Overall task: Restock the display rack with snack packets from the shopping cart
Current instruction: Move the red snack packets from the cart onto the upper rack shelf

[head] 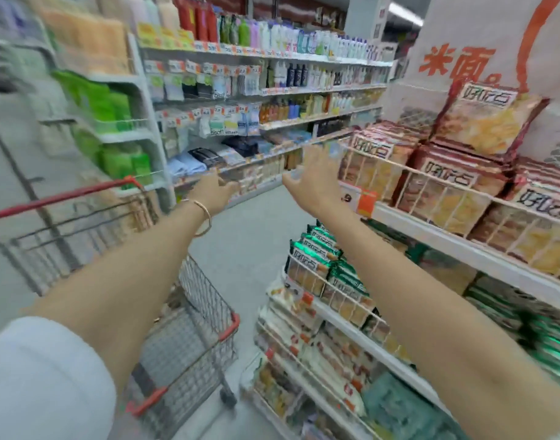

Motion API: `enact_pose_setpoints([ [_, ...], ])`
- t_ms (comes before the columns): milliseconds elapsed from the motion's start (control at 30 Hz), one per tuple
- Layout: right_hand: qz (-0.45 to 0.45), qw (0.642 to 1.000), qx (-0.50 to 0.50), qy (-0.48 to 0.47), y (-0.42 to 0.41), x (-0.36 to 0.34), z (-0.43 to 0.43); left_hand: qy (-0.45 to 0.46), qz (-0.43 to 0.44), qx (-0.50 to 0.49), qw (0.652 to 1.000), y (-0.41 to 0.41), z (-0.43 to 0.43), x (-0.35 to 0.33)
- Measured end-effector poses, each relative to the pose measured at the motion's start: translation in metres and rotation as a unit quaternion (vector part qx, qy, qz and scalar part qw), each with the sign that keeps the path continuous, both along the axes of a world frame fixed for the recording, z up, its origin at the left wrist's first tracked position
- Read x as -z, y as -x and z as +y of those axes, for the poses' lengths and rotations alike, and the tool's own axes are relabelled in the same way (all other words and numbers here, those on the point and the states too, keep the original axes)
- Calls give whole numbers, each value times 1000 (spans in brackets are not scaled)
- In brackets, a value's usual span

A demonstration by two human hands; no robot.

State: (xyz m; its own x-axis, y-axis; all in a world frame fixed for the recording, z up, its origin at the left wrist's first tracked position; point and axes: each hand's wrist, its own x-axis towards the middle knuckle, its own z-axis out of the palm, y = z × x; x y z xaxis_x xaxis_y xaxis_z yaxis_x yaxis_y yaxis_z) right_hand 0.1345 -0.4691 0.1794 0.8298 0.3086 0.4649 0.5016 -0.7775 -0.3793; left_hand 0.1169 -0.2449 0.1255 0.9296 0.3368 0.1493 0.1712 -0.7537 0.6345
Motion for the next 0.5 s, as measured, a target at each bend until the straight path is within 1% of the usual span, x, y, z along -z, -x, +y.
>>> enact_pose_setpoints([
  [100,47,997,-46,35,21,55,67,14,61,-47,997,52,53,51],
  [267,137,978,-123,103,55,137,152,50,138,-129,981,125,120,121],
  [367,177,963,-160,127,66,176,190,87,159,-165,970,152,144,150],
  [500,228,942,-193,156,63,220,235,123,176,-200,956,166,172,190],
])
